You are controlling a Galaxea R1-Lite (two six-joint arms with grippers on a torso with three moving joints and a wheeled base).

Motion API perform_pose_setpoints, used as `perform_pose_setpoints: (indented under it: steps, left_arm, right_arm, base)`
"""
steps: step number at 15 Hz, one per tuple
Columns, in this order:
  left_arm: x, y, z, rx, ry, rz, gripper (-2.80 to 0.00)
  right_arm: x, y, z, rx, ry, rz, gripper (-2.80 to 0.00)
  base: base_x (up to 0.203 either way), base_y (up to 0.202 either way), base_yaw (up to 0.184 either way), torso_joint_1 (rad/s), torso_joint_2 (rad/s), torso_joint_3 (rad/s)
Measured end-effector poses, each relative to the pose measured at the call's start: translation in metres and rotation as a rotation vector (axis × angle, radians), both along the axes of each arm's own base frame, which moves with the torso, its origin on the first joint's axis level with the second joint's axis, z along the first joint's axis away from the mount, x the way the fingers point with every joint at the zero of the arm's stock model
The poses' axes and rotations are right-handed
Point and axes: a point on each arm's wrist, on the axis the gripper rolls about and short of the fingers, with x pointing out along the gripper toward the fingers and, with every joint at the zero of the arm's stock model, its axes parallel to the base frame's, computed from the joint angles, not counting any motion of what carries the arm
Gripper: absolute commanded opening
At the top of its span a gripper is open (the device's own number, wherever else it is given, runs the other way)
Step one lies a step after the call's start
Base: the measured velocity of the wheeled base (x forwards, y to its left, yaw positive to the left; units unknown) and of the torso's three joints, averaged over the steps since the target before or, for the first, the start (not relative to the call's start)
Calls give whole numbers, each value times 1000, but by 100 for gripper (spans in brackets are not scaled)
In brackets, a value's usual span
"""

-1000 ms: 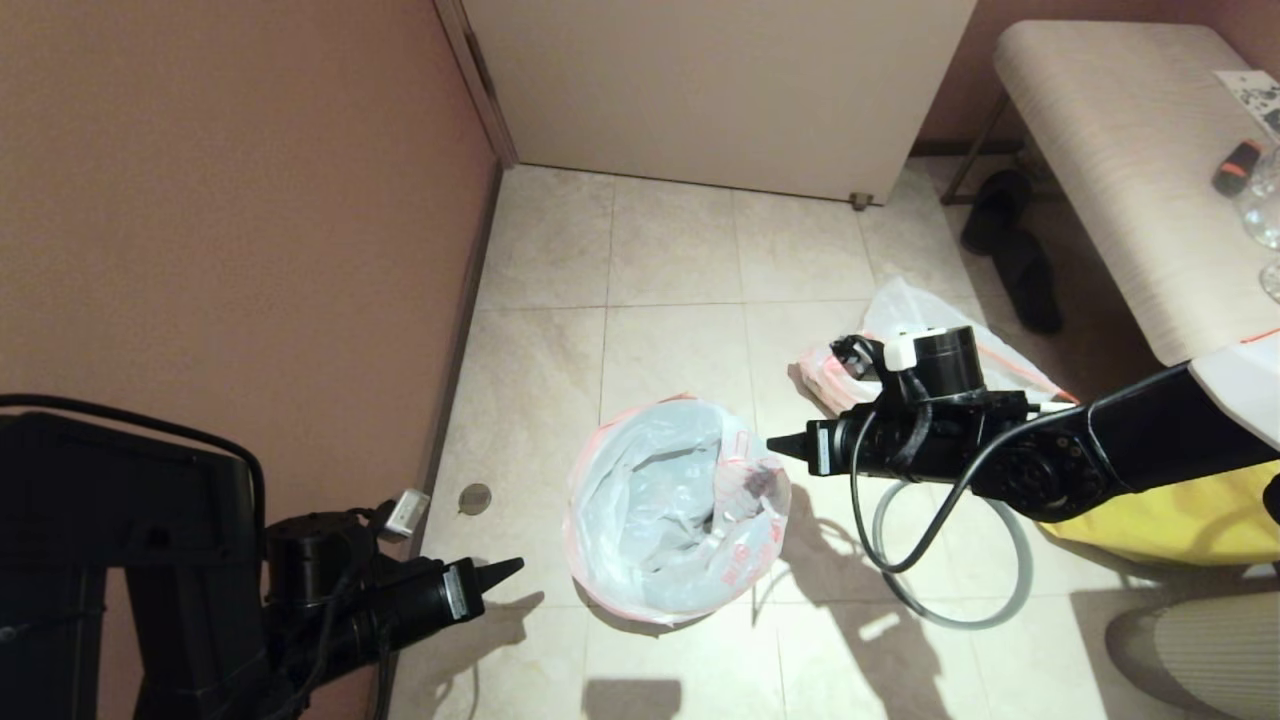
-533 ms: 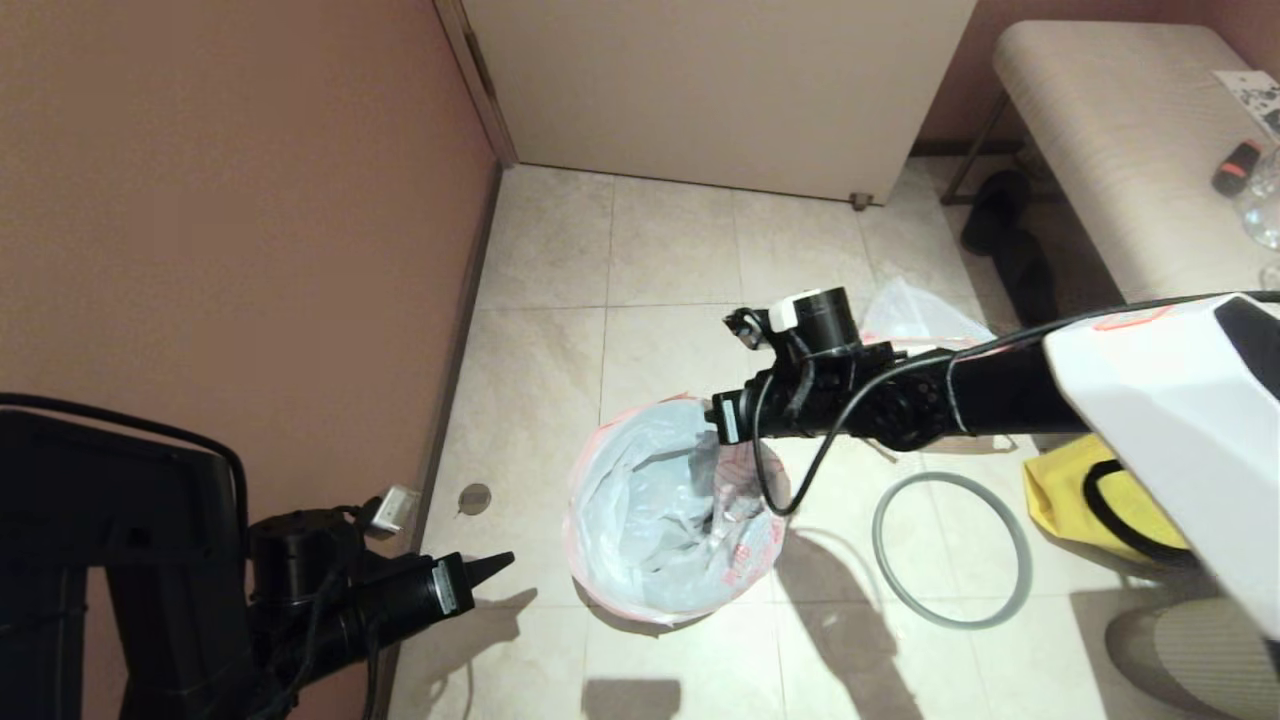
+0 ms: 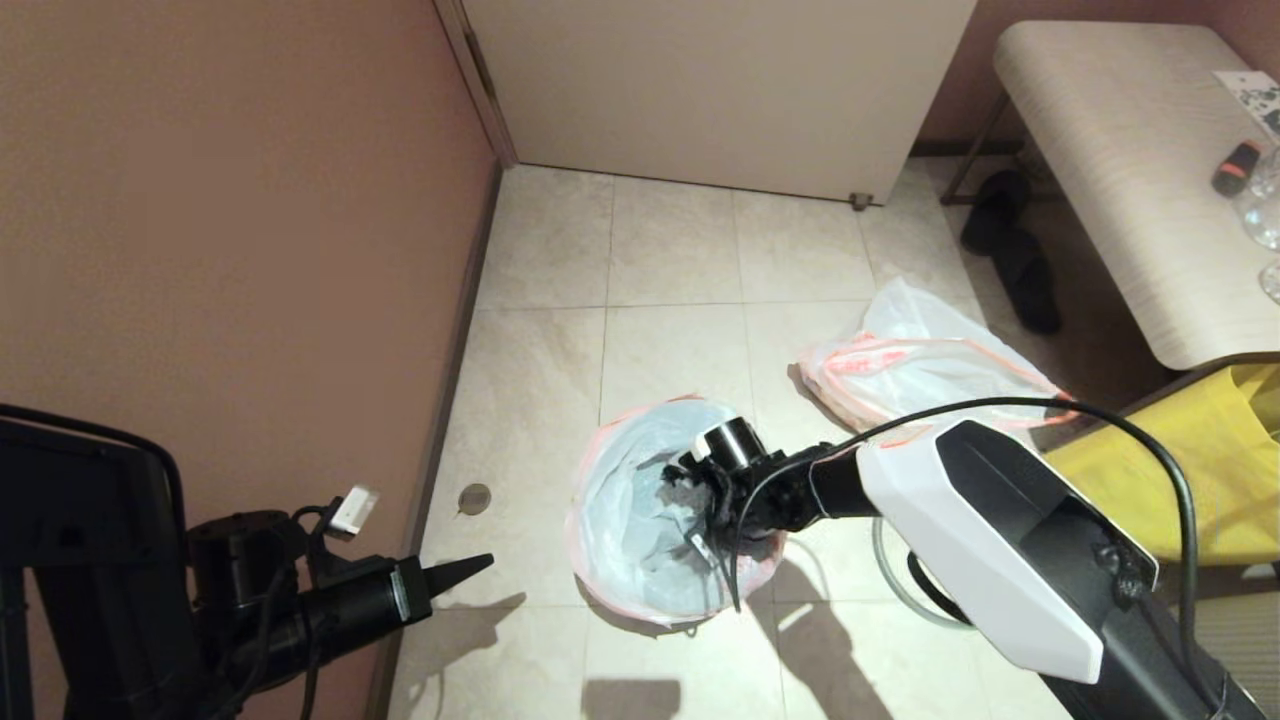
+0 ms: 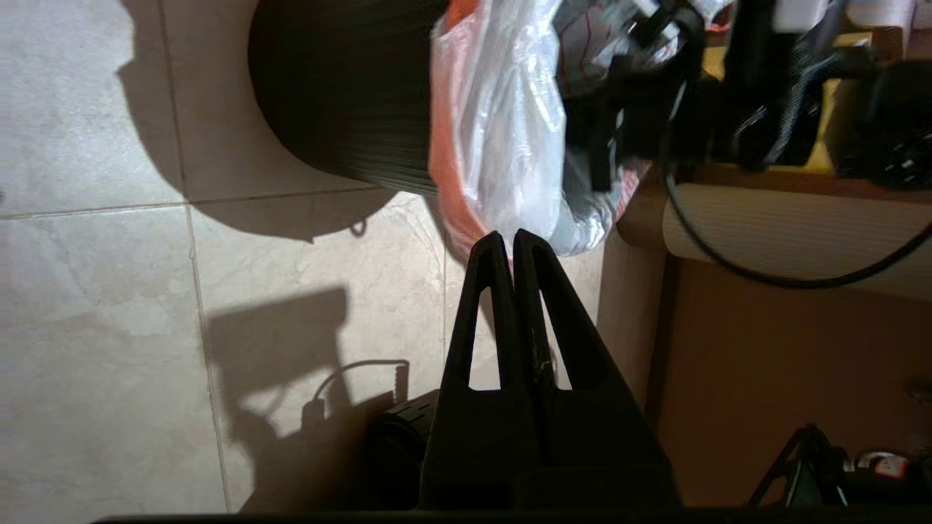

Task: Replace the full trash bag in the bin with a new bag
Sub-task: Put the new garbage bag on the trash can

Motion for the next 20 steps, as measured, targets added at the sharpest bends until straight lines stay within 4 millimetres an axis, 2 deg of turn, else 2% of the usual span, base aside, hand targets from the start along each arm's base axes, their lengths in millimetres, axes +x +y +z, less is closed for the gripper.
perform_pose_setpoints:
  steps: [3,5,8,14,20]
  left_arm:
    - [0,-1,0,0,-1,-3,-280]
    - [0,-1,0,1,-3,-4,-280]
    - [0,-2,0,2,-3,-8,-280]
    - [0,-4,0,3,-3,-18,-280]
    - [1,-5,-1,3,-1,-23,-280]
  right_arm:
    - [0,6,-38,-75,-26,41,-280]
    - [0,6,-54,-119,-40,55,-280]
    - [9,-10,-62,-199,-47,33,-280]
    - [18,-64,-33,-388,61,-98,-280]
    - [3,-105,1,-653,234,-134,-280]
  base:
    - [0,0,0,0,0,0]
    - [0,0,0,0,0,0]
    - [0,0,0,0,0,0]
    - [0,0,0,0,0,0]
    - [0,0,0,0,0,0]
